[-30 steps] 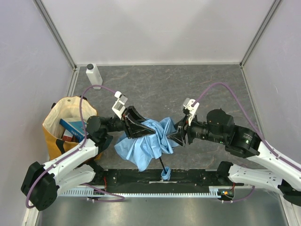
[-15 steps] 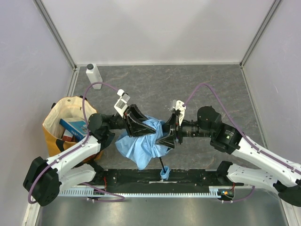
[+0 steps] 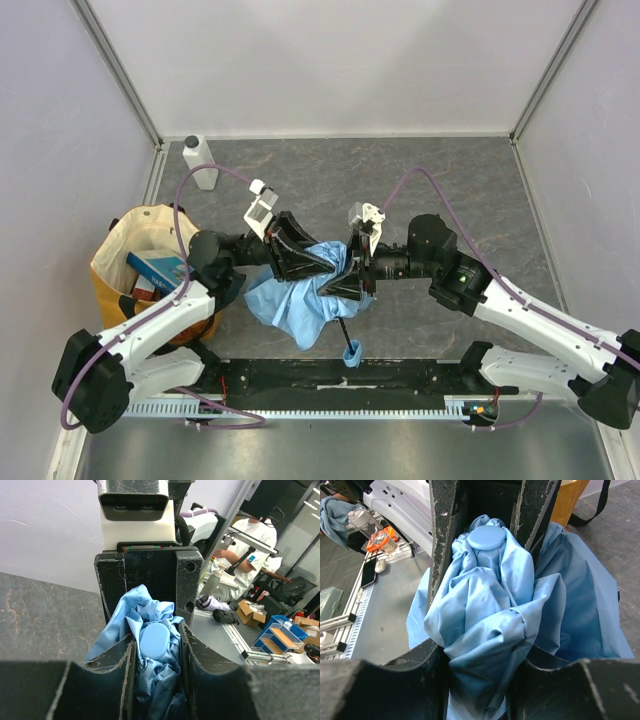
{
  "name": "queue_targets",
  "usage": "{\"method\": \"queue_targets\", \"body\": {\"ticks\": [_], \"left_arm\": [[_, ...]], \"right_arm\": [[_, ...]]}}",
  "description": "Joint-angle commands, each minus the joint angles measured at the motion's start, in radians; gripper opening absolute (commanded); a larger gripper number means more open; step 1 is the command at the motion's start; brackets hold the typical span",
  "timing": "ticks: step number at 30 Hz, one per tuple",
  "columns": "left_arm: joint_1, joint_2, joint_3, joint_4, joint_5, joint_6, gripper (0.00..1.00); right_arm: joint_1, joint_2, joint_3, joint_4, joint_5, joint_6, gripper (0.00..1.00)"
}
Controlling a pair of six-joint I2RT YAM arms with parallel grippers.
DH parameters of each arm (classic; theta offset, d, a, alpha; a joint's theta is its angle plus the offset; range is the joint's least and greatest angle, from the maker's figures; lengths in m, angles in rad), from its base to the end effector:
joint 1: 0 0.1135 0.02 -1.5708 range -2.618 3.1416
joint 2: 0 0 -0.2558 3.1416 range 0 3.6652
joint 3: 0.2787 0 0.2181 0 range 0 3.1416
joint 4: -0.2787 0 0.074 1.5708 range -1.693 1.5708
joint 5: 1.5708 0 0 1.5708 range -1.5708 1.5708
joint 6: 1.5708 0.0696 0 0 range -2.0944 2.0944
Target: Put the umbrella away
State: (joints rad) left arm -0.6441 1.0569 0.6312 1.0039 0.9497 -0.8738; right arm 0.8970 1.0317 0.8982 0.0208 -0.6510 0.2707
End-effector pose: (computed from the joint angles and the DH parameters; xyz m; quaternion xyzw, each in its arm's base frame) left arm 0.1307 -0.1689 0.3669 0.3509 0.4668 -0.6961 0.4176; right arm 0.1124 0.2084 0.3500 -0.4203 0.6067 0.5469 0.3952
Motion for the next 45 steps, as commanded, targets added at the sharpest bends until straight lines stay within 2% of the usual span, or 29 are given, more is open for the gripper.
{"method": "queue_targets", "body": {"ticks": [1,5,7,11,13,14,15,16,17,19,22,23,24,26,27,29,33,35,37,39,41,45], "left_arm": [[-0.006,0.005,0.085,0.036,-0.077,0.064,0.02],[-0.008,0.009,0.084,0.015,-0.121,0.104,0.02],[-0.008,0.006,0.079,0.004,-0.147,0.122,0.02],[-0.008,0.003,0.078,-0.013,-0.167,0.157,0.02],[-0.008,0.006,0.078,-0.013,-0.169,0.159,0.02],[-0.008,0.006,0.081,-0.010,-0.167,0.157,0.02],[-0.009,0.005,0.079,-0.008,-0.169,0.156,0.02],[-0.008,0.005,0.081,-0.007,-0.172,0.154,0.02],[-0.009,0.003,0.082,-0.008,-0.173,0.153,0.02],[-0.008,-0.008,0.085,-0.031,-0.199,0.153,0.02],[-0.006,-0.043,0.093,-0.109,-0.252,0.190,0.07],[-0.009,-0.057,0.094,-0.144,-0.268,0.202,0.14],[-0.006,-0.073,0.104,-0.201,-0.288,0.217,0.29],[-0.006,-0.119,0.116,-0.330,-0.360,0.260,0.47],[-0.006,-0.141,0.128,-0.397,-0.408,0.280,0.63],[-0.005,-0.188,0.162,-0.537,-0.477,0.341,0.86],[-0.003,-0.264,0.248,-0.871,-0.757,0.404,0.89],[-0.003,-0.305,0.269,-0.996,-0.909,0.410,0.87],[-0.003,-0.356,0.257,-1.064,-1.011,0.427,0.86],[-0.003,-0.399,0.231,-1.071,-1.034,0.450,0.82],[-0.003,-0.437,0.211,-1.074,-1.034,0.463,0.80],[-0.003,-0.482,0.184,-1.079,-1.025,0.464,0.77]], "right_arm": [[-0.001,0.045,0.030,0.059,-0.006,0.005,0.43],[-0.001,0.062,0.038,0.082,0.010,-0.001,0.43],[-0.001,0.071,0.038,0.096,0.008,0.001,0.48],[-0.001,0.085,0.028,0.149,-0.019,0.025,0.52],[-0.001,0.093,0.030,0.165,-0.032,0.024,0.40],[-0.001,0.099,0.034,0.160,-0.029,0.025,0.25],[-0.001,0.105,0.036,0.151,-0.021,0.021,0.17],[-0.001,0.103,0.034,0.146,-0.015,0.015,0.04],[-0.001,0.102,0.031,0.140,0.005,0.013,0.00],[-0.004,0.100,0.033,0.119,0.019,0.001,0.00],[-0.010,0.082,0.036,0.073,0.069,-0.024,0.00],[-0.012,0.071,0.031,0.061,0.086,-0.031,0.00],[-0.015,0.064,0.031,0.042,0.106,-0.042,0.00],[-0.024,0.051,0.036,-0.017,0.146,-0.070,0.00],[-0.033,0.042,0.033,-0.044,0.160,-0.076,0.00],[-0.061,0.031,0.030,-0.080,0.177,-0.083,0.00],[-0.110,0.021,0.039,-0.180,0.269,-0.111,0.00],[-0.127,0.028,0.065,-0.246,0.394,-0.132,0.00],[-0.130,0.065,0.115,-0.350,0.616,-0.189,0.00],[-0.133,0.131,0.204,-0.450,0.953,-0.247,0.00],[-0.139,0.218,0.296,-0.513,1.228,-0.310,0.00],[-0.204,0.373,0.499,-0.504,1.552,-0.505,0.00]]}}
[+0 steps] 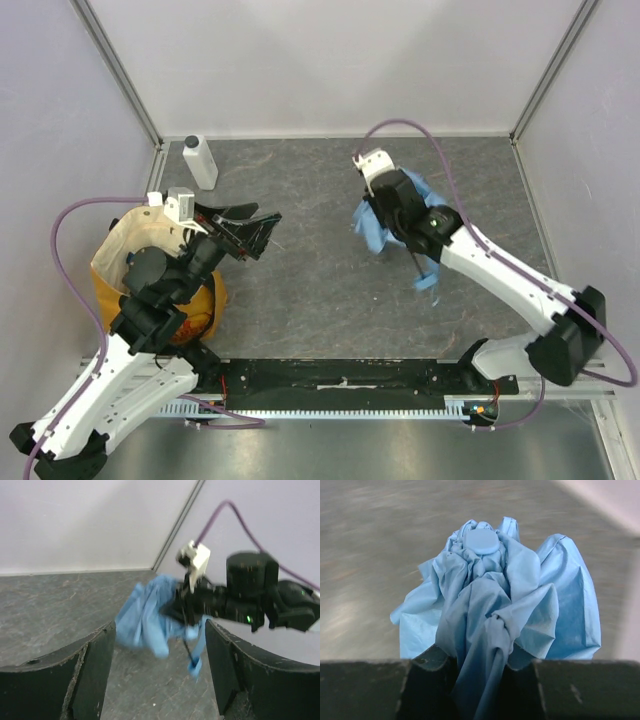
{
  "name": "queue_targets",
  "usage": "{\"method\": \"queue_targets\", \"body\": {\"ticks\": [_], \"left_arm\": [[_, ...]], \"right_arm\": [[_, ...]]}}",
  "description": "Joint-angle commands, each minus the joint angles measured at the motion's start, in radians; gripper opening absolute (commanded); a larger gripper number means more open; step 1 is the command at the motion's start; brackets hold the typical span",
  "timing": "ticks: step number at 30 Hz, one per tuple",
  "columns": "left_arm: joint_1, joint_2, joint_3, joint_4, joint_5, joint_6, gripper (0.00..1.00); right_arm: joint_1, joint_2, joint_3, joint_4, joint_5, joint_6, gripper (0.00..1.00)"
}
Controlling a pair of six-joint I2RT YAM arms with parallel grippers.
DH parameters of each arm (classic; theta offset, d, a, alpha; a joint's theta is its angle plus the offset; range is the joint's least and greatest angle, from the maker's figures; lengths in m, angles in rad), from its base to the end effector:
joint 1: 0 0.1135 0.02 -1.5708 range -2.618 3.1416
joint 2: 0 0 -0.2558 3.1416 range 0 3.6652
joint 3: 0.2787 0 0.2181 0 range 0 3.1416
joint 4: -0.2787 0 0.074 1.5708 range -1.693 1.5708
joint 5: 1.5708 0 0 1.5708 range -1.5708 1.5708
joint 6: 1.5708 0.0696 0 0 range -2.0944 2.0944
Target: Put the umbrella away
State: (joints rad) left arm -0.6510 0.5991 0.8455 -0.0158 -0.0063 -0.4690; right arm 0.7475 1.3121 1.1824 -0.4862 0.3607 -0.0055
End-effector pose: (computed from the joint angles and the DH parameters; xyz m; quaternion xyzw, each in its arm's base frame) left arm 0.1095 -0.0828 0.3999 0.0540 0.6187 -0.4147 0.6651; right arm 0.2248 0.1749 0.3128 -0.2446 0.8429 0.0154 0.4791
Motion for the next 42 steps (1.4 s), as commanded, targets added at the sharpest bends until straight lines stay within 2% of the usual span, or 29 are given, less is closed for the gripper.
{"method": "queue_targets", "body": {"ticks": [1,6,8,11,14,19,24,28,32,37,42], "left_arm": [[0.002,-0.033,-0.042,-0.056,-0.061,0.055,0.76],[0.004,-0.097,-0.114,-0.065,-0.035,0.020,0.73],[0.002,-0.143,-0.140,-0.084,-0.031,0.001,0.71],[0.004,-0.223,-0.193,-0.099,-0.034,-0.019,0.69],[0.002,-0.289,-0.235,-0.110,-0.047,-0.026,0.68],[0.002,-0.318,-0.267,-0.127,-0.050,-0.033,0.67],[0.002,-0.331,-0.292,-0.141,-0.035,-0.049,0.67],[0.001,-0.338,-0.313,-0.142,-0.011,-0.072,0.67],[0.004,-0.332,-0.335,-0.164,0.002,-0.088,0.66],[0.004,-0.302,-0.347,-0.174,0.089,-0.105,0.61],[0.002,-0.213,-0.353,-0.159,0.210,-0.109,0.52]], "right_arm": [[-0.056,0.137,0.250,0.049,0.620,-0.311,0.00],[-0.065,0.340,0.201,0.531,0.770,-0.773,0.00],[-0.060,0.398,0.169,0.613,0.765,-0.821,0.00],[-0.036,0.449,0.018,0.848,0.753,-0.929,0.00],[0.009,0.515,-0.042,0.847,0.733,-0.866,0.00],[0.096,0.610,-0.072,0.660,0.687,-0.670,0.00],[0.145,0.625,-0.084,0.364,0.464,-0.487,0.00],[0.138,0.601,-0.049,0.114,0.105,-0.352,0.00],[0.107,0.624,0.019,-0.082,-0.203,-0.300,0.00],[0.018,0.647,0.040,-0.173,-0.572,-0.295,0.00],[-0.036,0.742,0.083,-0.261,-0.829,-0.344,0.00]]}}
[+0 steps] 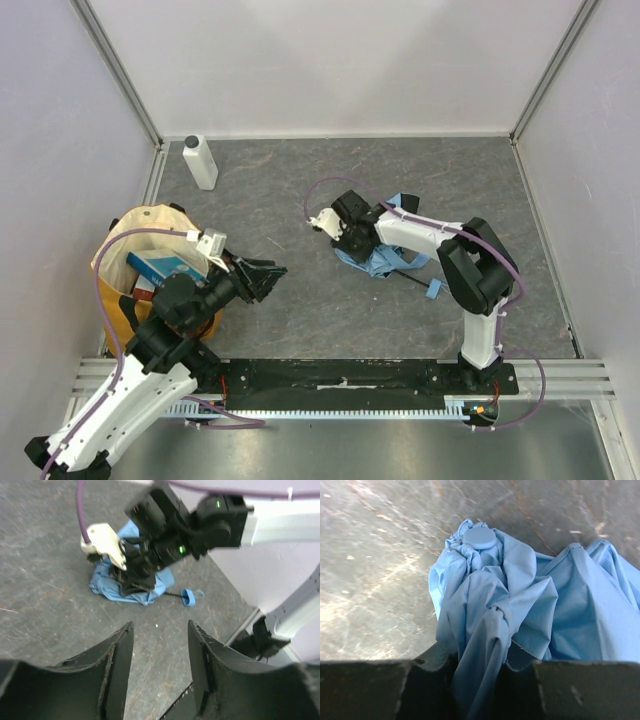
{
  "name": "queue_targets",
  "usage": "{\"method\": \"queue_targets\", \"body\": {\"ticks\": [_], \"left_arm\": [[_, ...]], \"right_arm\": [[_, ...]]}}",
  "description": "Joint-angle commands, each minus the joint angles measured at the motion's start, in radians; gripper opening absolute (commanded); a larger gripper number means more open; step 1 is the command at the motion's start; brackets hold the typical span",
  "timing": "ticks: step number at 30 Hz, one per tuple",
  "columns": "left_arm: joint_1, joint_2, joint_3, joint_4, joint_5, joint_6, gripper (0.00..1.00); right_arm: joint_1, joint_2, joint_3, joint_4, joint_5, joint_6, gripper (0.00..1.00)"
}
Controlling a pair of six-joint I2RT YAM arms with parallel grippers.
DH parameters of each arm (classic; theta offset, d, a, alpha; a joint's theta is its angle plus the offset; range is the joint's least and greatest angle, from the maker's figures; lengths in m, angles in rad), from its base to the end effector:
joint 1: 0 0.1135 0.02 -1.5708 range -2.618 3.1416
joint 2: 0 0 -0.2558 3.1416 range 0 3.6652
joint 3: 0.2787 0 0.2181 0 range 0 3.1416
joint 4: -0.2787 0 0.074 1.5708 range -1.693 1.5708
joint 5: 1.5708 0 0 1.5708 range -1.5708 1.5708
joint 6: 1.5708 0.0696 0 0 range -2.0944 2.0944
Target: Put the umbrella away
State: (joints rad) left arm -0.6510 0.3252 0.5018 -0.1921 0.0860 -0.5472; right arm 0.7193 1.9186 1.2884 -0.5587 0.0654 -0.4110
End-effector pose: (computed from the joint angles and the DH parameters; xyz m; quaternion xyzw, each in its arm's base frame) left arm 0.0893 -0.0755 0.2889 0.0671 0.7094 -0.4206 0.5616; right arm 0.2779 0.2373 0.1458 -0.5203 0.8320 -0.0026 0.1924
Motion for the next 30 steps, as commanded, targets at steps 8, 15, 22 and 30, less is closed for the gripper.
{"method": "queue_targets", "body": {"ticks": [8,15,22,30], "left_arm": [[-0.022,0.141,-0.157,0.291,0.250,-0.094,0.38],[-0.252,0.467,-0.040,0.340,-0.042,-0.010,0.47],[-0.225,0.695,-0.043,0.443,-0.203,-0.279,0.55],[-0.099,0.949,0.003,0.390,-0.025,-0.707,0.62]], "right_arm": [[-0.093,0.263,0.054,-0.285,-0.723,-0.021,0.00],[-0.136,0.264,0.058,-0.296,-0.756,-0.037,0.00],[-0.156,0.261,0.055,-0.291,-0.727,-0.031,0.00],[-0.161,0.273,0.061,-0.257,-0.664,0.000,0.00]]}}
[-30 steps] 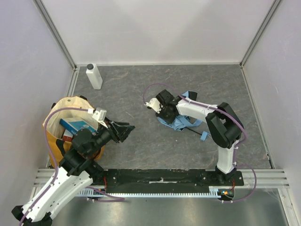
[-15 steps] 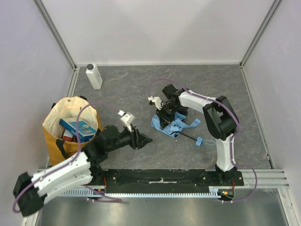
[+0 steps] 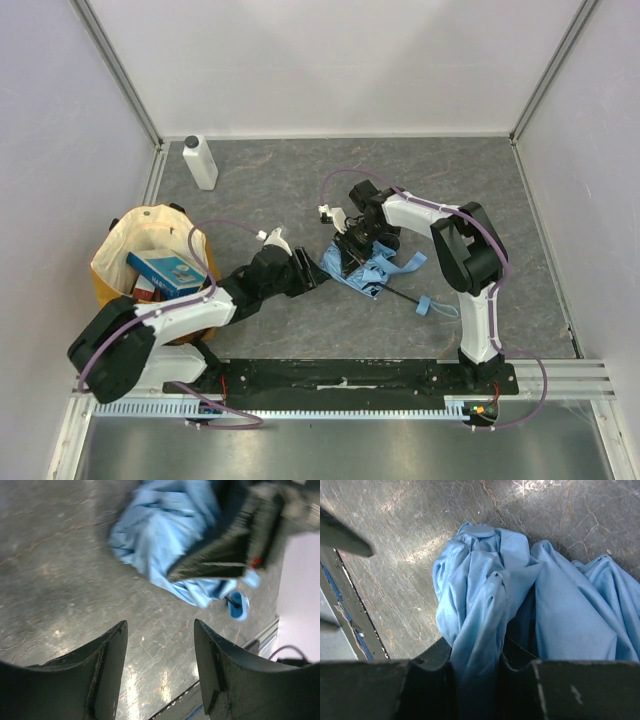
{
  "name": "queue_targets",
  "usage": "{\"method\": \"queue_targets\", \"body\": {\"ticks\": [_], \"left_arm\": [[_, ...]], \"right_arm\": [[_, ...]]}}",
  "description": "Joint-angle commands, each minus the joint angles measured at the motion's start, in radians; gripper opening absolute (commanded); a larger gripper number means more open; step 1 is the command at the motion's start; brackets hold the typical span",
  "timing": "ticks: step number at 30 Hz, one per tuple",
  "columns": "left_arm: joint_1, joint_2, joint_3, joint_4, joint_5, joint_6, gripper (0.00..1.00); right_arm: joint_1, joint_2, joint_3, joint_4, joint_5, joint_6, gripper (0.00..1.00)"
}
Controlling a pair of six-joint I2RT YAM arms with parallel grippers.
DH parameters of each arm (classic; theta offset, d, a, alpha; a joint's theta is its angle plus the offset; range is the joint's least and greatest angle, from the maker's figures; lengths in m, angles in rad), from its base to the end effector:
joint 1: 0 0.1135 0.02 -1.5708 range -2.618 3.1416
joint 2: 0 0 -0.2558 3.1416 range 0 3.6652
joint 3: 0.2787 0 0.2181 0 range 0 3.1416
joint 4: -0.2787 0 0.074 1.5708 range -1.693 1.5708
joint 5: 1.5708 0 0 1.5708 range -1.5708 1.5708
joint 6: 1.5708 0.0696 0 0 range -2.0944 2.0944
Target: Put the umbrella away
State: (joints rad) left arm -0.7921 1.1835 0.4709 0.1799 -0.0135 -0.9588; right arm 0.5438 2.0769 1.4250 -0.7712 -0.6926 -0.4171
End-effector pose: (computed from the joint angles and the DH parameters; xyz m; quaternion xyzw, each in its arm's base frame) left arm 0.1727 -0.1737 0.1857 -0.0756 0.8650 -0.3771 0.3223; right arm 0.2901 0.2273 0.1315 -0.4558 0.8203 0.3422 0.0478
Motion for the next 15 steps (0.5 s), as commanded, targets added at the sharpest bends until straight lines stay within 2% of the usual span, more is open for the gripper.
{"method": "queue_targets", "body": {"ticks": [1,3,7,9,15], "left_arm": [[0.047,0.112,0.037,0.024,0.079,-0.342,0.61],[0.057,0.152,0.035,0.027,0.064,-0.438,0.63],[0.077,0.263,0.021,0.137,0.060,-0.564,0.78],[0.079,0.321,0.018,0.209,0.052,-0.607,0.82],[0.077,0.435,-0.038,0.381,-0.049,-0.724,0.85]], "right_arm": [[0.015,0.117,-0.075,-0.039,0.082,0.006,0.00],[0.015,0.117,-0.075,-0.028,0.059,0.008,0.00],[0.015,0.118,-0.069,-0.022,0.004,-0.005,0.00],[0.015,0.120,-0.066,-0.025,-0.028,-0.011,0.00],[0.015,0.129,-0.052,-0.040,-0.058,-0.029,0.00]]}}
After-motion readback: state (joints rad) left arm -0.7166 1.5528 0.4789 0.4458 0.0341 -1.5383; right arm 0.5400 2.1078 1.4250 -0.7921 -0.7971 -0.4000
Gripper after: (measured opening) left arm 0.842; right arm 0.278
